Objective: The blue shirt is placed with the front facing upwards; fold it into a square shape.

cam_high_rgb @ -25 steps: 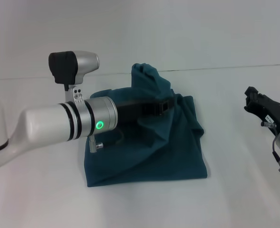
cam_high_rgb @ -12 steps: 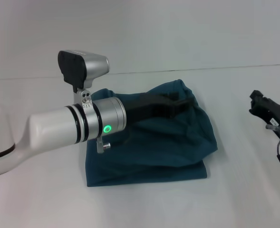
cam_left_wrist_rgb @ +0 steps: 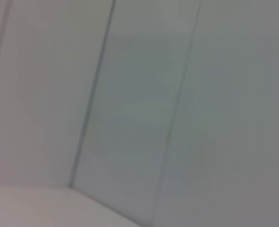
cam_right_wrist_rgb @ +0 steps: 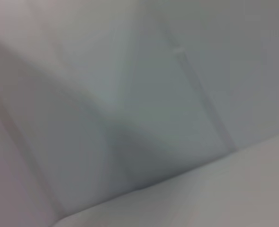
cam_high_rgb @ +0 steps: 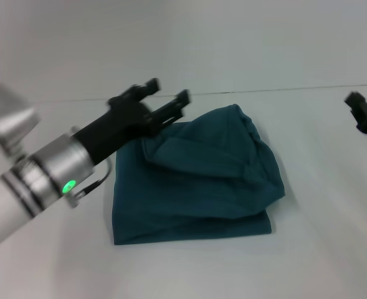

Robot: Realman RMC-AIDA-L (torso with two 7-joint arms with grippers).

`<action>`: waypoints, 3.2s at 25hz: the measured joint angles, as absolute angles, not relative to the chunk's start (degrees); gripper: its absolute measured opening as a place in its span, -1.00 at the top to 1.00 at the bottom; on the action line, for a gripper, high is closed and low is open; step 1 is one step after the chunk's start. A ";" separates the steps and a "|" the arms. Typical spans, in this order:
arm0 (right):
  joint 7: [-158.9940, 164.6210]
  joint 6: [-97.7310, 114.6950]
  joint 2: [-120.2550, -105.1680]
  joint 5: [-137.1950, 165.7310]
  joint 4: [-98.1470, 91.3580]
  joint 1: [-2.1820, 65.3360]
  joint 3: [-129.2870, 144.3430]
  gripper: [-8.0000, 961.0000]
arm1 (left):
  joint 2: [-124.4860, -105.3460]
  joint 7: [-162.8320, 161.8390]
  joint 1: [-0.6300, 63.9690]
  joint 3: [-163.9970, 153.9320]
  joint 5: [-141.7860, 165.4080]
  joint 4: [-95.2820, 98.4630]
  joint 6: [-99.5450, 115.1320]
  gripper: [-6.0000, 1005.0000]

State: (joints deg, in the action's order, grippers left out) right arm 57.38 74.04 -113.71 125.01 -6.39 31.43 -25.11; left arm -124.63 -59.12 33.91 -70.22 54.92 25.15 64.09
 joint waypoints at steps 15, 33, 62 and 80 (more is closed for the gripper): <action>111.80 85.50 -111.69 129.02 -49.55 48.19 42.49 0.13 | -124.63 -47.95 28.79 -64.76 51.29 16.58 72.78 -0.57; 129.07 66.61 -118.92 155.76 -37.00 66.86 55.94 -0.36 | -124.45 -46.92 23.81 -61.43 56.76 18.82 73.59 -0.57; 129.45 44.38 -119.53 146.92 -19.11 64.37 57.36 -0.35 | -124.45 -46.79 23.09 -59.32 59.24 18.68 73.47 -0.56; 128.64 45.72 -119.88 147.08 -19.94 63.53 57.58 0.38 | -124.45 -46.60 23.12 -59.26 59.24 18.66 73.26 -0.56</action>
